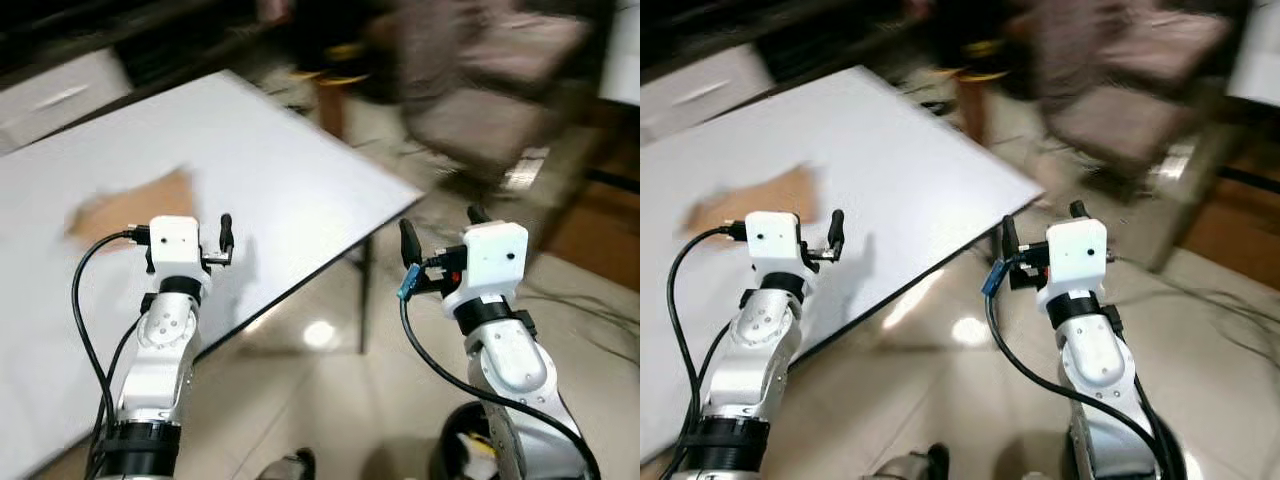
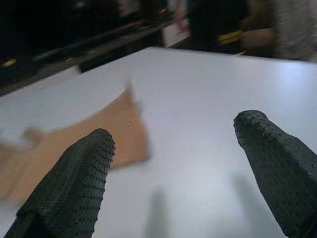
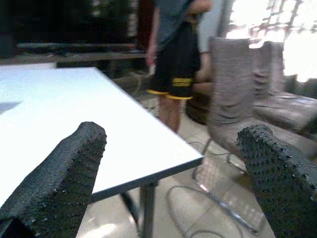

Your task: Picking trash to rubbish bin

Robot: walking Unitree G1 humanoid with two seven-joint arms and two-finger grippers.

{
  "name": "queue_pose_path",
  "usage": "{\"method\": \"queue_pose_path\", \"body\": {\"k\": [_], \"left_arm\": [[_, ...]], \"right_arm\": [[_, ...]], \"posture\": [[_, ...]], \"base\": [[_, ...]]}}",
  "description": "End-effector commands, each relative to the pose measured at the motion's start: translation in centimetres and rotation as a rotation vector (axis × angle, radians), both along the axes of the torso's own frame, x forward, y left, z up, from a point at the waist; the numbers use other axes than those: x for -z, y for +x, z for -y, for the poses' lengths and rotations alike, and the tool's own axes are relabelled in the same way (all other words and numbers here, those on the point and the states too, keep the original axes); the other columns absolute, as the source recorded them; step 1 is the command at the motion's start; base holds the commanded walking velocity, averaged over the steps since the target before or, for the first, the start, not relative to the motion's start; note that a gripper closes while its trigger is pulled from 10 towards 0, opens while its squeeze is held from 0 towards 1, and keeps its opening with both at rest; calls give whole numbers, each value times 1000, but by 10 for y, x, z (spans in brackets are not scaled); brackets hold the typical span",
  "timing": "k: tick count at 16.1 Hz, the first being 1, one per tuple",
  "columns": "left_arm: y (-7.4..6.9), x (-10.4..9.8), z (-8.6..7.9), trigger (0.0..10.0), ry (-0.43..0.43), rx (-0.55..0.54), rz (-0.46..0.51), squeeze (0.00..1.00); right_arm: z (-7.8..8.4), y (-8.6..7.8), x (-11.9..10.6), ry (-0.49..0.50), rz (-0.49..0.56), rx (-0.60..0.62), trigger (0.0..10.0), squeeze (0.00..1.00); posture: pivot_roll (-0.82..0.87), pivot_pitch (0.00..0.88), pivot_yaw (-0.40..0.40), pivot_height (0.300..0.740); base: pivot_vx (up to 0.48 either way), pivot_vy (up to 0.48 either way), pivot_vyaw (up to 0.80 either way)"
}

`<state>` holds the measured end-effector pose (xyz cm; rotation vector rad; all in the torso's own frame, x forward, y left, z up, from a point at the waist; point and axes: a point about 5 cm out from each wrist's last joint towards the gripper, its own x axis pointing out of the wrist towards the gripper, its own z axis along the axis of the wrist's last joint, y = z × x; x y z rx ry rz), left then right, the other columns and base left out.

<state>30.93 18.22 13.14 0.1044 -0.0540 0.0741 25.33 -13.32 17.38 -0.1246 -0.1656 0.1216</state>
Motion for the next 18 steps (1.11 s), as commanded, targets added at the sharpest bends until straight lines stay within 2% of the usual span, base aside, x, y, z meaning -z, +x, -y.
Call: {"method": "queue_pose_path", "body": {"k": [1,4,10,18], "left_arm": [[1,-2,0,10000,12,-12,-3,0],[2,-2,2,10000,10,-4,-6,0],[3,-3,2,10000,9,-5,-11,0],[5,-2,6,10000,6,9,-19,0]], "right_arm": [[1,1,1,18,-18,1,10000,0],[3,3,3,36,-31,7,10000,0],[9,8,6,79,-61,32,10000,0],[13,11,9,89,-77,59,10000,0]], "posture": [[-86,128,73,740],[-87,126,76,740],[-87,123,77,740],[-89,123,80,740]], "base": [[0,0,800],[0,0,740],[0,0,68],[0,0,788]]}}
